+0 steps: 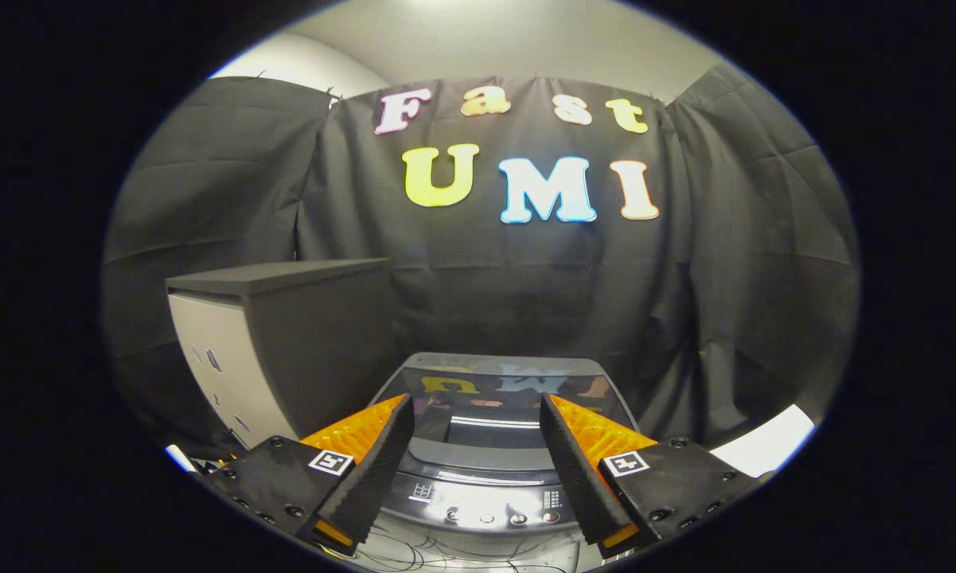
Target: Put the clothes into the washing machine and then close the washing machine lid.
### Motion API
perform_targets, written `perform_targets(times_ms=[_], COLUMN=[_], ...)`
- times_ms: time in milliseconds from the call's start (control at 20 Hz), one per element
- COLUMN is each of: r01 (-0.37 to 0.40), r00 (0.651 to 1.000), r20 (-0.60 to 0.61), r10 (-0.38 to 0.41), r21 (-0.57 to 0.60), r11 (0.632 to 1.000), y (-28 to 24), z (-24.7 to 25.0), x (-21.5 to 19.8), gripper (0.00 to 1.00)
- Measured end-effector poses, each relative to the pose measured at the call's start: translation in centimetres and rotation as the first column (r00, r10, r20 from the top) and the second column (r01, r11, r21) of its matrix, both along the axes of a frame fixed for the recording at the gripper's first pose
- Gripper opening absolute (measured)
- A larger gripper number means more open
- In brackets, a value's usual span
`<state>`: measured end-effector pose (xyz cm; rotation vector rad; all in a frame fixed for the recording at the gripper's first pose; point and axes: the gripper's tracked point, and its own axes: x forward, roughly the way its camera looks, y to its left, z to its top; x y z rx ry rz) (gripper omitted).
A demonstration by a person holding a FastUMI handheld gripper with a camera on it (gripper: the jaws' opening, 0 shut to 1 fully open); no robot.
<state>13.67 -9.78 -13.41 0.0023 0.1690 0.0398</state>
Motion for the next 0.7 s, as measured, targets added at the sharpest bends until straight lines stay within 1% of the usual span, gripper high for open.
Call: perform_targets(times_ms=[250,350,450,550,700], r01=[0.025,0.053,0.062,0.075,0.113], r00=[0.997,0.995,0.993,0.991,0.984], r20=[0.073,0.079,0.098,0.112,0.136], r10=[-0.028,-0.056,-0.064,-0.078,-0.115], r21=[0.047,0.042,0.028,0.031,0.018], r11=[0.999,0.998,0.998,0.997,0.993], y=[0.3,-0.3,-0.2,-0.7,-1.2], z=[1.9,2.2,3.0,3.4,3.9], x=[-8.0,-10.8,-13.3,-14.7,-15.3], gripper=[0.98,0.97,0.97,0.96,0.96])
